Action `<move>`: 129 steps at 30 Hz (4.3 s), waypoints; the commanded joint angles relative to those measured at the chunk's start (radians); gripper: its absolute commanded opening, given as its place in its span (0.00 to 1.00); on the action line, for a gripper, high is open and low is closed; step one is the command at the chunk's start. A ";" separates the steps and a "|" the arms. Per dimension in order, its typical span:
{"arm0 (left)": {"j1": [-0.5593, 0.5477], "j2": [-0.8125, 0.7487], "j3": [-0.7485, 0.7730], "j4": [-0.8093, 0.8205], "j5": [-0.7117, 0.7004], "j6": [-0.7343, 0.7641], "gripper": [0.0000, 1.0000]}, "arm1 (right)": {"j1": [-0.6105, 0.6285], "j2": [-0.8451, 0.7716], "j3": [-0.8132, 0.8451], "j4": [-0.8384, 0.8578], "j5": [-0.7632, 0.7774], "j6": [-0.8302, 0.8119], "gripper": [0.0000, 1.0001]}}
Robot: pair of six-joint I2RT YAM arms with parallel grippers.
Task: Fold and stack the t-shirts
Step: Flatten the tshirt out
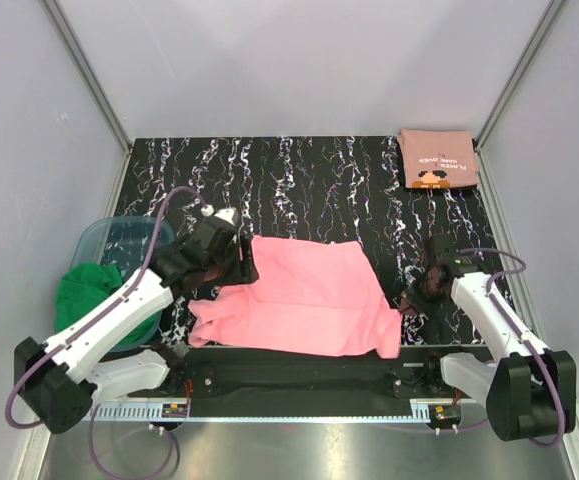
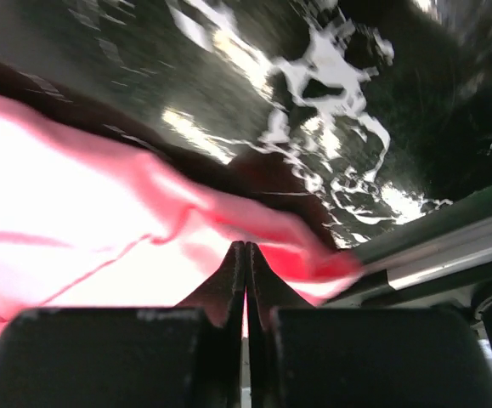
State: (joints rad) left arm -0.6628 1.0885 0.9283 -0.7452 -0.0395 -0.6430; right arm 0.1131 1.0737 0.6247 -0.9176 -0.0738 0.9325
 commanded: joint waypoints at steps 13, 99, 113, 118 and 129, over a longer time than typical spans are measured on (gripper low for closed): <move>0.023 -0.067 -0.126 -0.215 -0.143 -0.250 0.61 | -0.050 0.026 0.457 -0.184 0.449 -0.316 0.00; 0.281 -0.150 -0.234 0.342 0.394 0.028 0.00 | -0.073 0.026 0.532 -0.087 -0.011 -0.460 0.00; 0.299 -0.009 0.734 0.061 0.047 0.291 0.00 | -0.075 0.232 1.007 -0.069 0.068 -0.524 0.00; 0.301 0.031 0.972 0.089 0.015 0.399 0.00 | -0.073 0.287 1.224 -0.050 0.127 -0.566 0.00; 0.301 -0.263 0.888 0.354 -0.014 0.586 0.00 | -0.073 -0.033 1.137 0.336 0.050 -0.671 0.00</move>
State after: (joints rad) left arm -0.3672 0.9291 1.8412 -0.5579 -0.0212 -0.1436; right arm 0.0429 1.1831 1.8084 -0.7841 0.0265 0.3336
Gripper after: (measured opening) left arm 0.008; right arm 0.010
